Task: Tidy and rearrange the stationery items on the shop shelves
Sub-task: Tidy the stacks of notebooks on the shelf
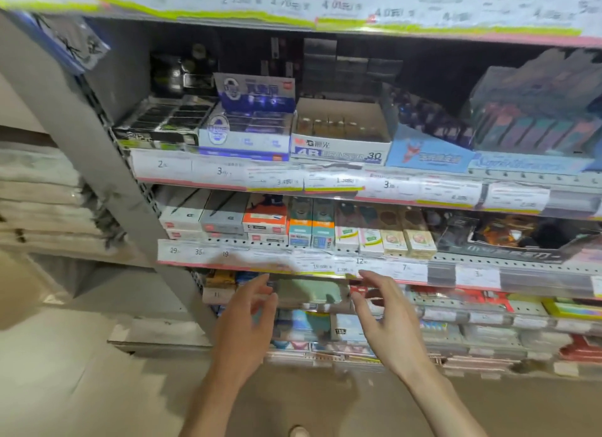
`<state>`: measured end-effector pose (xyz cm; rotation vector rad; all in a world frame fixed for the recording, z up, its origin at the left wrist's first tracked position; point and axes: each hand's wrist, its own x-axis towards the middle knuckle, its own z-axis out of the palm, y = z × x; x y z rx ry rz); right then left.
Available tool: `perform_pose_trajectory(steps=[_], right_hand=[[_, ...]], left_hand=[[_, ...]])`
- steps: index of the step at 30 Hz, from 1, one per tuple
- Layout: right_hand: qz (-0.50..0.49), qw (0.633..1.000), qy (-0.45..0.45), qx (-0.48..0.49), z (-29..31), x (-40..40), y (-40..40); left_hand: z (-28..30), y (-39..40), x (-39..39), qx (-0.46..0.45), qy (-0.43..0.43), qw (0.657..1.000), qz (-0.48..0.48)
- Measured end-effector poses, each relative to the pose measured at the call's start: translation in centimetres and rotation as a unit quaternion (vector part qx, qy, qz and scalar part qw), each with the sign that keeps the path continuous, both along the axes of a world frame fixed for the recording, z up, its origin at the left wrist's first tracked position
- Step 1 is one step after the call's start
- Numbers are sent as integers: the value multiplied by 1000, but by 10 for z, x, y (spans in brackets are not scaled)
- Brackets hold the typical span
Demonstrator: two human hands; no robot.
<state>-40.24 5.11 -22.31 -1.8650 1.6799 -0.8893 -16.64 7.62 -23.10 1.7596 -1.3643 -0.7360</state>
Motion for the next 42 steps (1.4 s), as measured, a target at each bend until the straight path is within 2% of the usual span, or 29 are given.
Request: perform_pose_trajectory(steps=[6,15,21,25,28,31,34,37,42], right_hand=[[3,999,-45,-8,-12,5,-20],[-50,998,-44,-13,-45,7,0],[-99,995,-30,-3,-88,19,22],[-138,989,-51,5,-120,26,10],[-163,983,-80,35,-141,32,-15],[-165,971,-152,79,-148,41,-39],[-166,952,-226,120,-150,48,-60],[-153,946,-256,127,-153,50,-82],[-175,928,-282,169,-155,49,-100]], left_hand=[[-6,-17,5,13,-26,1000,-12],[-37,-24,17,29,-39,996,-70],[-79,-32,28,34,-3,995,-94],[-111,-48,30,12,13,997,-73],[-130,-64,28,24,57,996,-61],[-138,-77,22,55,119,990,-51],[-139,-90,12,90,209,973,-22],[-136,-101,4,91,280,956,-2],[-137,-113,1,95,289,952,30]])
